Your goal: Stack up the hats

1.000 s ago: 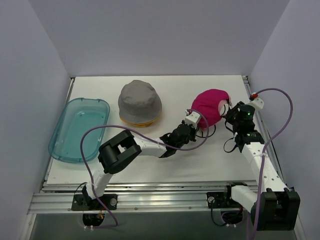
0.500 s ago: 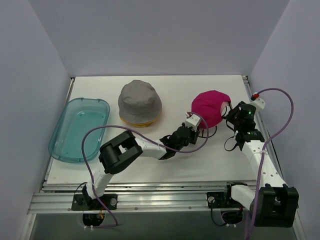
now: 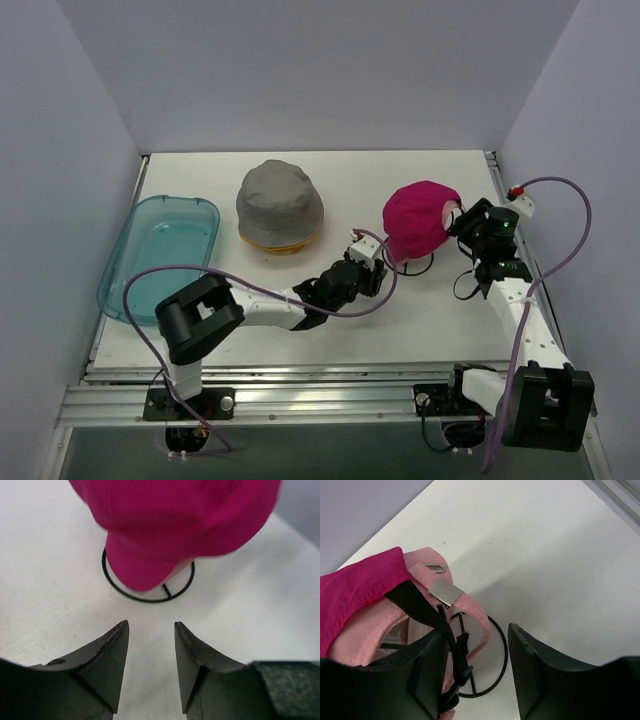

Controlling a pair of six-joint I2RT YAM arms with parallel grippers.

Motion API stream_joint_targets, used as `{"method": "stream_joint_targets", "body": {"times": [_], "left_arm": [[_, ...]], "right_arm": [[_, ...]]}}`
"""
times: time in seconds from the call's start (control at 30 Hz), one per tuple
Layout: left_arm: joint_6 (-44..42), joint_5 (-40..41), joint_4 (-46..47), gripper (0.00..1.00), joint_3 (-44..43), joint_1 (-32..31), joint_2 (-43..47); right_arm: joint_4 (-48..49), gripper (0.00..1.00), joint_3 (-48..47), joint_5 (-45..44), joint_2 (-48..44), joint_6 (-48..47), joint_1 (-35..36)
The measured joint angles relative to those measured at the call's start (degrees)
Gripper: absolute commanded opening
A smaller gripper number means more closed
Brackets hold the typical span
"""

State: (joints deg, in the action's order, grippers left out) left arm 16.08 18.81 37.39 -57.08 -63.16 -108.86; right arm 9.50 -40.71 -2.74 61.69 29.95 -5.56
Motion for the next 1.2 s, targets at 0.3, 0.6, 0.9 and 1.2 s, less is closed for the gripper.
{"method": "stream_joint_targets", "body": {"times": [0.3, 0.6, 0.9, 1.2], "left_arm": [[0.0, 2.6, -6.7, 0.56, 1.0, -0.6, 18.8], [-0.3, 5.5, -17.9, 0.59, 1.4, -1.0, 34.6], [-0.2, 9.9, -26.3, 0.64, 4.4, -1.3, 45.2], [-0.2, 12.1, -32.6, 0.69, 11.3, -1.3, 51.4]], "right_arm": [[4.5, 0.40, 0.0, 7.2, 7.0, -0.2, -3.7], [9.0, 0.38, -2.3, 11.0, 12.8, -0.5, -4.2], [13.2, 0.38, -8.5, 13.9, 22.6, -1.3, -4.2], [12.8, 0.45, -13.2, 14.6, 26.4, -2.6, -4.2]]}}
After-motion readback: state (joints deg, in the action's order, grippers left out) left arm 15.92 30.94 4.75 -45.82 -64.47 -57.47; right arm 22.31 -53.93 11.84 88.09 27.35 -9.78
